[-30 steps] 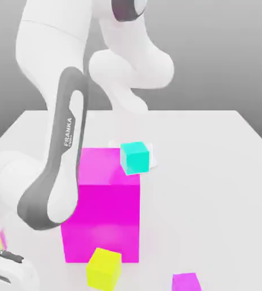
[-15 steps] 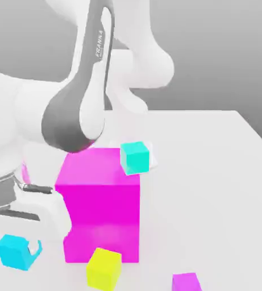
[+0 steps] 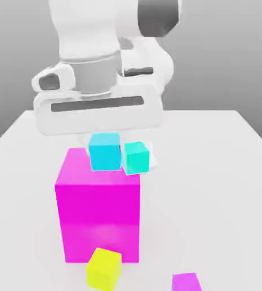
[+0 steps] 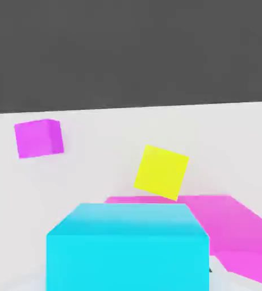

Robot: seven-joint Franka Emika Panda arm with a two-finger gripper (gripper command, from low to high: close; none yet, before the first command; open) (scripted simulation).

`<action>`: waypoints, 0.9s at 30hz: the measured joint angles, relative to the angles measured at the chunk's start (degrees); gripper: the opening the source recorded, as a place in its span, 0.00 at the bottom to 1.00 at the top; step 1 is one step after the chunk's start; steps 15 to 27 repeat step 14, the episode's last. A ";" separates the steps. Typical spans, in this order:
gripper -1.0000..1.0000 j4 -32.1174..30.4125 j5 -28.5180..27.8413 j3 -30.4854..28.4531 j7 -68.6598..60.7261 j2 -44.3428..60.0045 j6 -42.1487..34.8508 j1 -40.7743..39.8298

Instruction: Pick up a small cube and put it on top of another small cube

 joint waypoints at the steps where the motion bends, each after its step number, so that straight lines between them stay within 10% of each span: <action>1: 0.00 -0.91 -0.50 0.70 0.36 -2.07 -1.09 0.19; 10: 0.00 -11.47 -2.81 4.87 1.92 -9.92 2.01 0.75; 11: 1.00 -12.38 -2.71 5.06 1.84 -9.44 3.38 0.57; 27: 1.00 -12.38 -2.71 5.06 1.84 -9.44 3.37 0.57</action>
